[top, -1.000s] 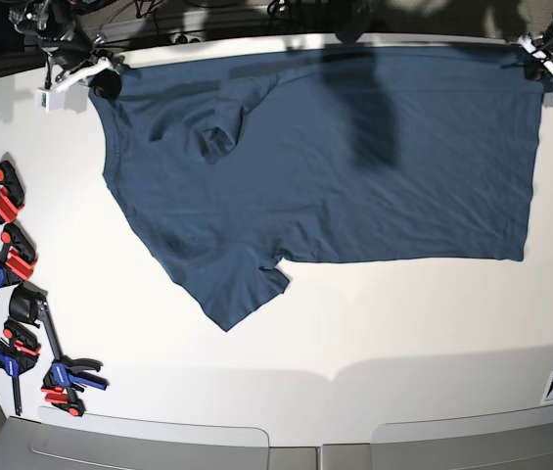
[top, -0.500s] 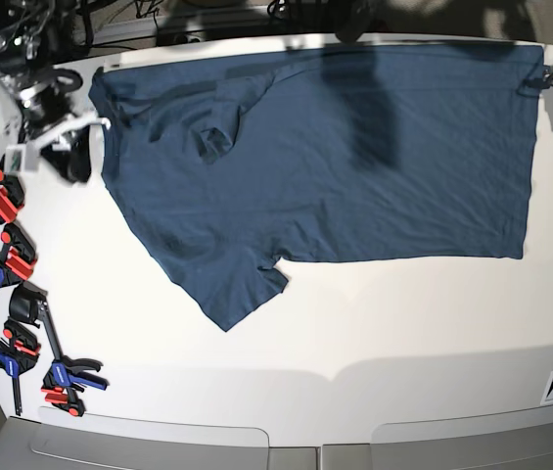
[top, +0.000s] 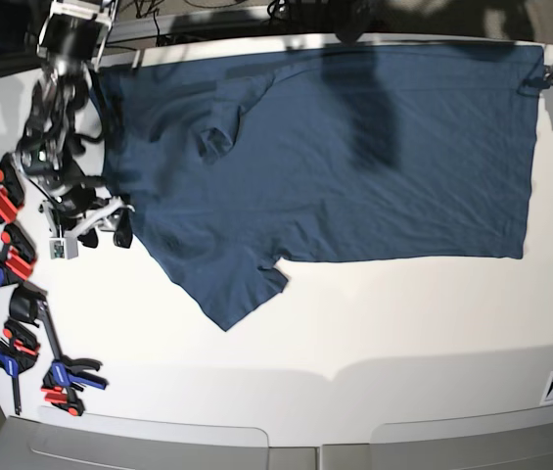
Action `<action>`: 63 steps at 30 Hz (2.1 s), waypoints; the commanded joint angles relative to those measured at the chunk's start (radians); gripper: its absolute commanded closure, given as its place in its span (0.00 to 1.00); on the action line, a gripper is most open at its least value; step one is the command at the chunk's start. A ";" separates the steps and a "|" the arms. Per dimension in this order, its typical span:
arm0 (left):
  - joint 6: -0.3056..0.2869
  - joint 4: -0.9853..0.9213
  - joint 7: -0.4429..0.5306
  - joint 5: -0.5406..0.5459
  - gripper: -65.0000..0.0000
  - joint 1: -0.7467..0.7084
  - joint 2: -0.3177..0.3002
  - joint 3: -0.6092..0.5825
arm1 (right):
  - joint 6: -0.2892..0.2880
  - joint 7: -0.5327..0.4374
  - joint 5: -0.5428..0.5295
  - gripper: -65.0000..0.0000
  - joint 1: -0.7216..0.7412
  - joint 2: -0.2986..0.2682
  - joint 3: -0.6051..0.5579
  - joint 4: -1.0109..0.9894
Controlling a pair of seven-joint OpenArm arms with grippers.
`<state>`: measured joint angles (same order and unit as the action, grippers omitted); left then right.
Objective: Fold the T-shirt properly
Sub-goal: 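Grasp the hem corners with both grippers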
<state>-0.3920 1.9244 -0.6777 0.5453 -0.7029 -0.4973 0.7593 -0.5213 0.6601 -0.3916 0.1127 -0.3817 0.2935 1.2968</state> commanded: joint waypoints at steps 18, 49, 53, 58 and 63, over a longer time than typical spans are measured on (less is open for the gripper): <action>0.007 0.014 0.019 0.006 0.72 -0.004 -0.013 0.011 | -0.177 0.198 -0.226 0.42 0.460 -0.048 -0.298 -0.769; -0.001 -0.947 0.062 0.169 0.50 0.726 -0.190 -0.317 | -0.177 0.148 -0.226 1.00 0.461 -0.047 -0.298 -0.769; -0.002 -1.141 0.087 0.160 0.50 0.908 -0.181 -0.448 | -0.177 0.148 -0.226 1.00 0.461 -0.047 -0.298 -0.769; -0.003 -1.323 0.118 0.099 0.50 1.088 -0.153 -0.554 | -0.177 0.148 -0.226 1.00 0.460 -0.047 -0.298 -0.769; -0.004 -1.389 0.118 0.045 0.50 1.169 -0.094 -0.573 | -0.177 0.148 -0.226 1.00 0.460 -0.040 -0.298 -0.769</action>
<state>-0.3927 0.5308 -0.5449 0.5941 0.4500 -0.5800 0.1886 -0.7071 0.7940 -0.6334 0.5537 -0.4129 -0.0040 0.5232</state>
